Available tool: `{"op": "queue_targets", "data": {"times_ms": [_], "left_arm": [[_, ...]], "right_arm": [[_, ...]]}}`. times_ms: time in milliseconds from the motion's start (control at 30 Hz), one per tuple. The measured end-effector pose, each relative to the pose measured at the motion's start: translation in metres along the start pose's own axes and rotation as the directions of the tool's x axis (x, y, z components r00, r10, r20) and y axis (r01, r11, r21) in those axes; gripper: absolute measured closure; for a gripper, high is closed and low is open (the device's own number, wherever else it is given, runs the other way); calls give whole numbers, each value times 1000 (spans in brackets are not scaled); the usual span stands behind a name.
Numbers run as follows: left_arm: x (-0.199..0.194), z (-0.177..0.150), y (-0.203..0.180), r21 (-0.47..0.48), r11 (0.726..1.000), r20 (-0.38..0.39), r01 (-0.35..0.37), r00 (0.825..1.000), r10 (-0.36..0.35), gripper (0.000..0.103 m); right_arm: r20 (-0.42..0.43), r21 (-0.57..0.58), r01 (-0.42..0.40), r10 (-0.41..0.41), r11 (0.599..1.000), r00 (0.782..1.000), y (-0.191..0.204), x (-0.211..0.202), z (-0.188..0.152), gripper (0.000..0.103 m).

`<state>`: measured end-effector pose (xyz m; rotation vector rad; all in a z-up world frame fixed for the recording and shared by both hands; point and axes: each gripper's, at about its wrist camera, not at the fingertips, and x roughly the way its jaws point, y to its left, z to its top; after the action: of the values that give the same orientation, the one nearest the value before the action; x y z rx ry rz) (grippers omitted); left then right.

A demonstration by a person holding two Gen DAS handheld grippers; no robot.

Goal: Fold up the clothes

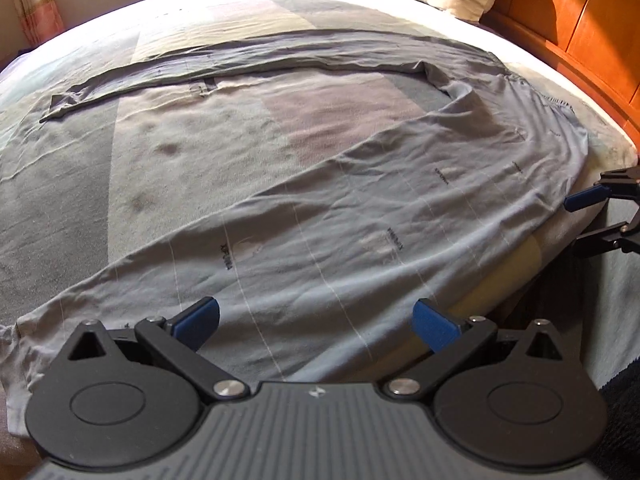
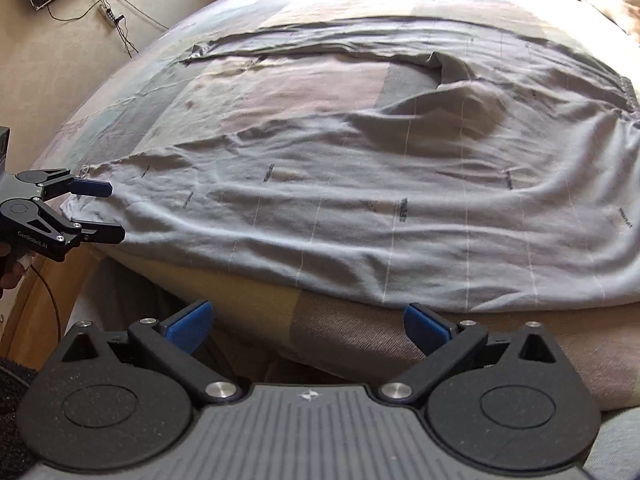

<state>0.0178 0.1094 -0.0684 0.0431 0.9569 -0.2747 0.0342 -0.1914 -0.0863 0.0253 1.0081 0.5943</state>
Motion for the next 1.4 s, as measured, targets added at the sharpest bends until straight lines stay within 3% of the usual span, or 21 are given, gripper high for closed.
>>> {"op": "queue_targets", "data": {"times_ms": [100, 200, 300, 367, 467, 567, 667, 733, 833, 1000, 1200, 1333, 1400], "left_arm": [[9, 26, -7, -5, 999, 24, 41, 999, -41, 1], [26, 40, -19, 22, 999, 18, 24, 1000, -24, 1], [45, 37, -22, -4, 1000, -7, 25, 1000, -25, 1], [54, 29, -16, -27, 1000, -34, -12, 999, 11, 1], [52, 19, -1, -28, 998, -14, -54, 998, 53, 1], [45, 28, 18, -74, 988, -12, -135, 991, 135, 1], [33, 37, 38, -133, 986, 18, -98, 995, 101, 1], [34, 35, 44, -140, 987, 24, -77, 996, 81, 1], [51, 25, 51, -135, 982, -23, -129, 992, 127, 1], [41, 29, 46, -81, 985, -17, -149, 989, 148, 1], [15, 37, 34, 51, 973, -8, -225, 974, 226, 1], [4, 32, 15, 152, 953, 18, -261, 965, 261, 1], [4, 30, 6, 175, 951, 18, -254, 967, 255, 1]], "right_arm": [[100, -34, 70, -66, 997, 993, -4, -2, 26, 0], [165, -63, 181, -169, 981, 972, -15, 15, 57, 0], [180, -59, 175, -162, 983, 970, -28, 37, 83, 0], [201, -67, 167, -150, 984, 968, -33, 53, 97, 0], [140, -26, 108, -104, 994, 985, -42, 87, 111, 0], [179, -54, 144, -132, 988, 975, -41, 98, 120, 0], [151, -22, 135, -130, 991, 980, -40, 88, 133, 0], [182, -30, 122, -114, 992, 977, -35, 72, 130, 0], [191, -51, 113, -102, 992, 976, -31, 63, 125, 0], [106, -11, 120, -118, 993, 987, -43, 90, 116, 0], [108, -52, 210, -203, 976, 973, -21, 98, 126, 0], [125, -74, 198, -188, 977, 974, -12, 62, 108, 0], [134, -65, 249, -239, 966, 962, -17, 42, 86, 0]]}}
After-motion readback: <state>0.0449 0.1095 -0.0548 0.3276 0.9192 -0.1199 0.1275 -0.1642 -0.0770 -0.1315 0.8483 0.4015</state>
